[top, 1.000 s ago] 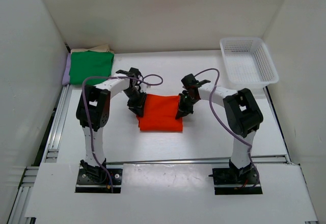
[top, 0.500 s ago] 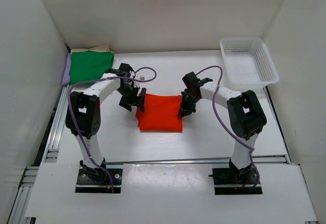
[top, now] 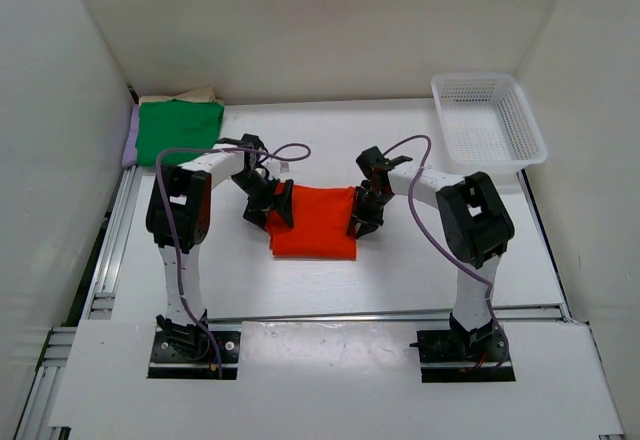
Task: Fold and stack the t-shirts
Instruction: Put the neatly folded tshirt into the corner of the board with the left arm
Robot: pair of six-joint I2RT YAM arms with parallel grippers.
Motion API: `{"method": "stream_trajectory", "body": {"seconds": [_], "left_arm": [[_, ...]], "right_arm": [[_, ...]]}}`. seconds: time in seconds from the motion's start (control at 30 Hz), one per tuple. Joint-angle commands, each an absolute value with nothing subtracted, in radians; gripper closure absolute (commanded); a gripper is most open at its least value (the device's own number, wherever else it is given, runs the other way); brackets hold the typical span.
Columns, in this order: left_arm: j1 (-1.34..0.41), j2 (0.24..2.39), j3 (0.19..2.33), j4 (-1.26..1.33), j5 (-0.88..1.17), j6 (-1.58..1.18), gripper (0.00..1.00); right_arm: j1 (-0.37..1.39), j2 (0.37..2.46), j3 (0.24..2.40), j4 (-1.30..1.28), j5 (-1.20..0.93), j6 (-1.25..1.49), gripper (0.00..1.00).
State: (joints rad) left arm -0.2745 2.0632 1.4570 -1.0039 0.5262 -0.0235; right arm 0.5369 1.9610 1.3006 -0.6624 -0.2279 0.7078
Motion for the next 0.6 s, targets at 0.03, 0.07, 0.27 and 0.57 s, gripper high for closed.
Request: {"method": "stream_trajectory", "body": {"seconds": [0.03, 0.07, 0.27, 0.57], "left_arm": [[-0.278, 2.198, 1.448, -0.960, 0.705, 0.000, 0.09], [-0.278, 2.215, 1.448, -0.960, 0.739, 0.000, 0.17], [-0.268, 2.289, 1.506, -1.020, 0.890, 0.000, 0.57], [-0.106, 2.218, 1.624, -1.100, 0.676, 0.000, 0.90]], "right_arm": [[0.538, 1.983, 1.253, -0.554, -0.281, 0.750, 0.65], [0.538, 1.974, 1.243, -0.540, -0.294, 0.759, 0.65], [0.538, 1.942, 1.203, -0.494, -0.305, 0.790, 0.66], [0.500, 1.841, 1.160, -0.514, -0.287, 0.776, 0.66]]}}
